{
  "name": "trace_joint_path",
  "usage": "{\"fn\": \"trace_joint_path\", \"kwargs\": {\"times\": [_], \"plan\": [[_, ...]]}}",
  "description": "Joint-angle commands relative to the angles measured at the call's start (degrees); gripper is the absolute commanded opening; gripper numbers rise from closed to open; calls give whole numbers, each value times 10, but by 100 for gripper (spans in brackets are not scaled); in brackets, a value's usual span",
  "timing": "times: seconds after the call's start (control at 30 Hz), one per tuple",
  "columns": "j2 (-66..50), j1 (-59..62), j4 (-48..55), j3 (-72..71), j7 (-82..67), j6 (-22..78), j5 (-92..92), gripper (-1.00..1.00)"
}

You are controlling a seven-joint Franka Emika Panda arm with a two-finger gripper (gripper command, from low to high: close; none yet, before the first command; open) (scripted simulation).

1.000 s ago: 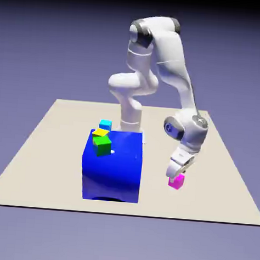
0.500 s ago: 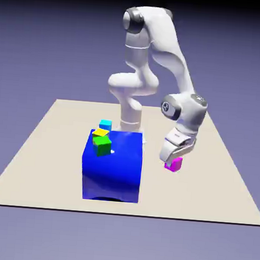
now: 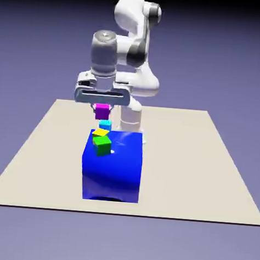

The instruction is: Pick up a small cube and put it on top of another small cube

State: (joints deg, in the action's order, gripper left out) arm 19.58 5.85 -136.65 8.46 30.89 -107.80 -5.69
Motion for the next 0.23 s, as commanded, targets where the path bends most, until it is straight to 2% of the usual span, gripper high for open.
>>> {"fn": "trace_joint_path", "kwargs": {"times": [0.0,0.1,0.13,0.2], "plan": [[-6,1,-19,2,1,-25,-3,-100],[-20,2,-63,5,1,-83,-5,-100],[-20,2,-63,5,1,-83,-5,100],[-14,2,-44,4,1,-59,-4,100]]}}
